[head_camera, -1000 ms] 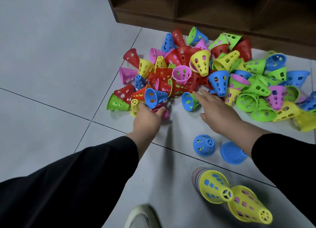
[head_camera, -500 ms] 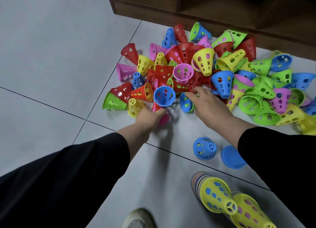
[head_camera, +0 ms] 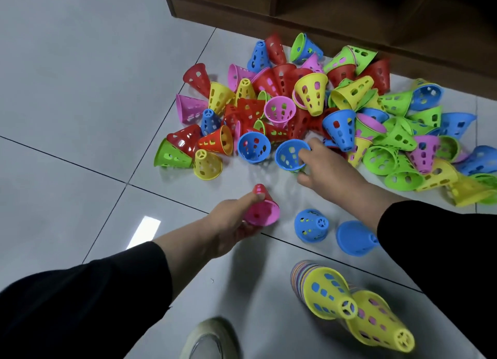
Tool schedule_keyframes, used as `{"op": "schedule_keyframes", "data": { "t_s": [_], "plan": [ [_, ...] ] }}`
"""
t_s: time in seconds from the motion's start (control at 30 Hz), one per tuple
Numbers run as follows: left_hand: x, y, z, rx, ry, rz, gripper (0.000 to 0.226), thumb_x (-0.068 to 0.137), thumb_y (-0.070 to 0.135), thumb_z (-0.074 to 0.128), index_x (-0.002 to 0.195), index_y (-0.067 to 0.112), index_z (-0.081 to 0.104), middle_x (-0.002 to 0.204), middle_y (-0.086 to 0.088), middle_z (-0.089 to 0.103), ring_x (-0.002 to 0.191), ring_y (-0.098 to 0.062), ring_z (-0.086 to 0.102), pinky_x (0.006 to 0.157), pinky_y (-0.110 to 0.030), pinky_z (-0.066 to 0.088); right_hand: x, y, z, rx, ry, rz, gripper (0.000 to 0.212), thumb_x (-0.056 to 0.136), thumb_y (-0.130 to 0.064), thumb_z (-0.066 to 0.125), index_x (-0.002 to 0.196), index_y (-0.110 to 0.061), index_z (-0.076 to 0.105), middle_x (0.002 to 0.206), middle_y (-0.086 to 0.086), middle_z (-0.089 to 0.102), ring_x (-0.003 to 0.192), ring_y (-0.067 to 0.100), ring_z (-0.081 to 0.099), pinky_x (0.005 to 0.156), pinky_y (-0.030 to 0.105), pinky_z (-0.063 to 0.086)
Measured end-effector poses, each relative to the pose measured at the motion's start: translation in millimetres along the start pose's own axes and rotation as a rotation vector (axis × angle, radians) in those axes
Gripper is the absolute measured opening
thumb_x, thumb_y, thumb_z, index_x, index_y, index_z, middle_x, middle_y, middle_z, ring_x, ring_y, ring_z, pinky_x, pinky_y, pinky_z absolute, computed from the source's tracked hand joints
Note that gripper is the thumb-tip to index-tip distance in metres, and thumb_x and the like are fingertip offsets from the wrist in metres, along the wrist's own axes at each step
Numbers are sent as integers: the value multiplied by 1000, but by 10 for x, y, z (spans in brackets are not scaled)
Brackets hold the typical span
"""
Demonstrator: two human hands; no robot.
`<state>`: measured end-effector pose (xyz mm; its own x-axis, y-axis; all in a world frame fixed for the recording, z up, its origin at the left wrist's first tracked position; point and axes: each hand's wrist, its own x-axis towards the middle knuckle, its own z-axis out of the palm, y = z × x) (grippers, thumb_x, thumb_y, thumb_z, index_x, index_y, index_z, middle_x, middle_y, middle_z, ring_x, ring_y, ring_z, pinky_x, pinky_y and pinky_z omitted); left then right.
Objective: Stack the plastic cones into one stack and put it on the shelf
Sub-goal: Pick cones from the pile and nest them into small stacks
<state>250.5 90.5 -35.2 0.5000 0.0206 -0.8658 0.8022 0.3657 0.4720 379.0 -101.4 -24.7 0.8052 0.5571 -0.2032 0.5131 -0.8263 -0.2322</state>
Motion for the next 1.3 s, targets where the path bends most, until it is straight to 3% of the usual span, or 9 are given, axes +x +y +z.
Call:
{"op": "schedule_keyframes", "data": {
  "t_s": [0.2, 0.3, 0.47, 0.63, 0.77, 0.9, 1.03, 1.2, 1.3],
  "plan": [
    [-194, 99, 125, 0, -155, 87, 37, 91, 24, 67, 118, -1, 64, 115, -23, 70, 93, -30, 64, 102, -43, 48, -422, 96, -362, 344, 254, 105, 27, 89, -36, 70, 94, -13, 57, 99, -1, 48, 80, 18, 50, 67, 30, 36],
    [-292, 158, 261, 64, -201, 168, 36, 91, 18, 67, 121, -1, 62, 121, -23, 67, 96, -26, 65, 101, -42, 50, -771, 146, -622, 618, 355, 247, 25, 85, -26, 76, 83, -20, 51, 86, -9, 46, 65, -1, 49, 60, 12, 35],
    [-352, 78, 490, 232, -241, 345, 52, 72, 26, 79, 118, 11, 63, 117, -11, 70, 101, -18, 67, 97, -37, 54, -1484, 341, -902, 610, 63, 384, 26, 84, -25, 74, 88, -18, 50, 53, -4, 39, 43, 10, 28, 41, 20, 25],
    [-367, -131, 695, 519, -230, 518, 56, 75, 25, 85, 123, 27, 57, 110, 6, 67, 85, 2, 67, 71, -13, 47, -1800, 457, -879, 84, -391, 375, 31, 82, -37, 65, 100, -23, 44, 84, 1, 50, 74, 18, 50, 62, 32, 40],
    [-225, -223, 766, 763, -222, 662, 64, 75, 23, 85, 127, 34, 49, 120, 5, 52, 98, -1, 59, 78, -8, 44, -1693, 484, -585, -42, -536, 336, 47, 81, -46, 63, 118, -26, 41, 100, 5, 54, 89, 27, 57, 79, 41, 51],
    [-13, -275, 731, 1108, -203, 750, 65, 77, 22, 82, 133, 24, 52, 122, 2, 43, 105, -13, 51, 87, -8, 39, -1504, 450, -245, -36, -438, 325, 73, 87, -44, 64, 147, -22, 28, 111, 7, 55, 102, 31, 58, 81, 38, 49],
    [149, -359, 675, 1291, -109, 759, 62, 79, 29, 79, 135, 27, 52, 128, -2, 49, 113, -24, 55, 96, -33, 46, -1499, 390, 14, 28, -242, 349, 61, 87, -40, 70, 138, -16, 45, 125, 11, 52, 109, 33, 58, 89, 40, 48],
    [202, -407, 693, 1396, -49, 739, 58, 81, 42, 73, 134, 33, 49, 121, 1, 51, 112, -27, 56, 87, -39, 50, -1658, 390, 152, 189, -167, 350, 47, 90, -29, 69, 133, -17, 54, 131, 3, 50, 110, 26, 59, 91, 36, 47],
    [168, -389, 711, 1420, -84, 730, 81, 78, 61, 71, 146, 32, 38, 136, 1, 48, 126, -24, 48, 97, -40, 47, -1692, 408, 158, 168, -226, 346, 52, 93, -34, 65, 140, -19, 50, 138, 3, 49, 117, 24, 56, 97, 35, 45]
  ]
}}
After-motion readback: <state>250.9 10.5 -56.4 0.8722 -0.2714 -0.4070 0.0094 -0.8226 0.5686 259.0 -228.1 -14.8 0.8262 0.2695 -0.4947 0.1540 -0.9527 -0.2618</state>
